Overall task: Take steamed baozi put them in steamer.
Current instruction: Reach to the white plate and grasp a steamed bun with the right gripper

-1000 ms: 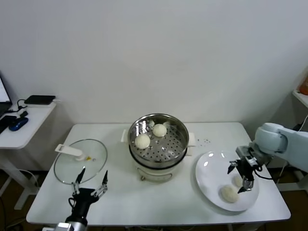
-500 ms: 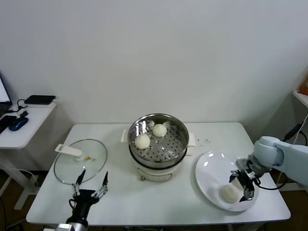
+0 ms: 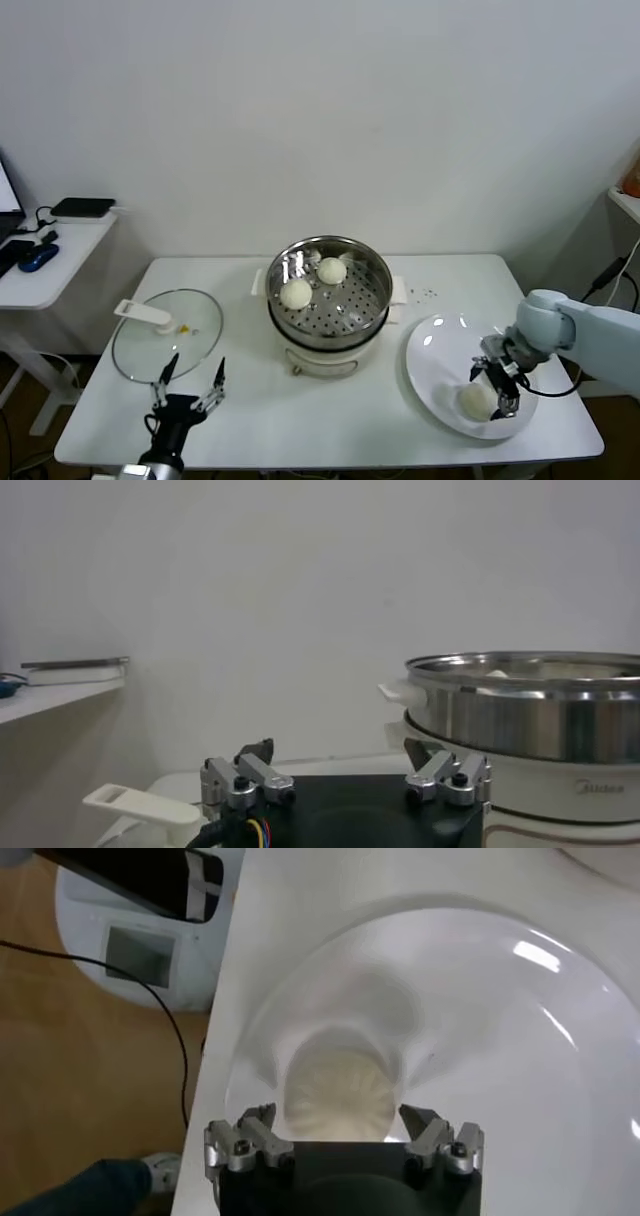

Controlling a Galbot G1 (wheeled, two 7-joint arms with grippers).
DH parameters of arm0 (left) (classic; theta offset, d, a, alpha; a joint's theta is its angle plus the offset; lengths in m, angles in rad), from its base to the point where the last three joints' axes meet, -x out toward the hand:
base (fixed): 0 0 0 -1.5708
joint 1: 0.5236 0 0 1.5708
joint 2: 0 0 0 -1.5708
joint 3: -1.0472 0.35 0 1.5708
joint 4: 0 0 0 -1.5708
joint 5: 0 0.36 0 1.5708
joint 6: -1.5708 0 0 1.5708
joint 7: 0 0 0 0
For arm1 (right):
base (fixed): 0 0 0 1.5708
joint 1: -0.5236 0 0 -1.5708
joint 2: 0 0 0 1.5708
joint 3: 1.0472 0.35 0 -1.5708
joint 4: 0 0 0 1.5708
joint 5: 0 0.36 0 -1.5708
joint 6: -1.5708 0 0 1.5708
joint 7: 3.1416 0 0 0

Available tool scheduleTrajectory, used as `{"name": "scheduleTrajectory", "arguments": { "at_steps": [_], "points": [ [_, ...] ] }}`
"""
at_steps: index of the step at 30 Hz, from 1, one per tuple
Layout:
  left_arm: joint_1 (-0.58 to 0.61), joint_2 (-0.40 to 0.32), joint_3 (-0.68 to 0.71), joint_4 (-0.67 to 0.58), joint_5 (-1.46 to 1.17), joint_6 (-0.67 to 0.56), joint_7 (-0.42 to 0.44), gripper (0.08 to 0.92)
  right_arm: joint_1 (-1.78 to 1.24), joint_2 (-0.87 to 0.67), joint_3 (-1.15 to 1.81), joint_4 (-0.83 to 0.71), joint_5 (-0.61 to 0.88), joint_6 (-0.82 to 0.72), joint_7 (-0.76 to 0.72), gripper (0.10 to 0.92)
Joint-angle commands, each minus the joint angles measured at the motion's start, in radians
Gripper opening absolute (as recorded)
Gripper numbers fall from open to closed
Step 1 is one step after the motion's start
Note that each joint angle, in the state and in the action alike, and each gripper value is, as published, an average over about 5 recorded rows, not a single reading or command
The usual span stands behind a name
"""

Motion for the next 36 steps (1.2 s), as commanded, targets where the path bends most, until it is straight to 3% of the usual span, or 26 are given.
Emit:
{"name": "scheduleTrajectory", "arguments": {
  "at_steps": [1, 12, 19, 22, 36],
  "points": [
    [-0.001, 0.001, 0.0, 0.001, -0.001, 0.0, 0.0, 0.823, -0.025, 0.014, 0.018, -0.009, -0.011, -0.001, 0.005, 0.823],
    [-0.003, 0.0, 0.001, 0.0, 0.001, 0.002, 0.0, 0.823, -0.029, 0.014, 0.028, -0.014, -0.012, -0.004, -0.006, 0.816],
    [-0.004, -0.001, 0.001, 0.0, 0.001, 0.003, 0.0, 0.823, -0.033, 0.011, 0.028, -0.01, -0.009, -0.005, -0.01, 0.692],
    [-0.004, -0.002, 0.001, 0.0, 0.002, 0.003, 0.0, 0.823, -0.033, 0.01, 0.031, -0.009, -0.008, -0.006, -0.01, 0.674],
    [-0.015, 0.023, -0.001, -0.001, 0.002, 0.009, 0.004, 0.823, 0.061, -0.022, 0.014, 0.021, 0.014, 0.007, -0.033, 0.67]
  ]
}}
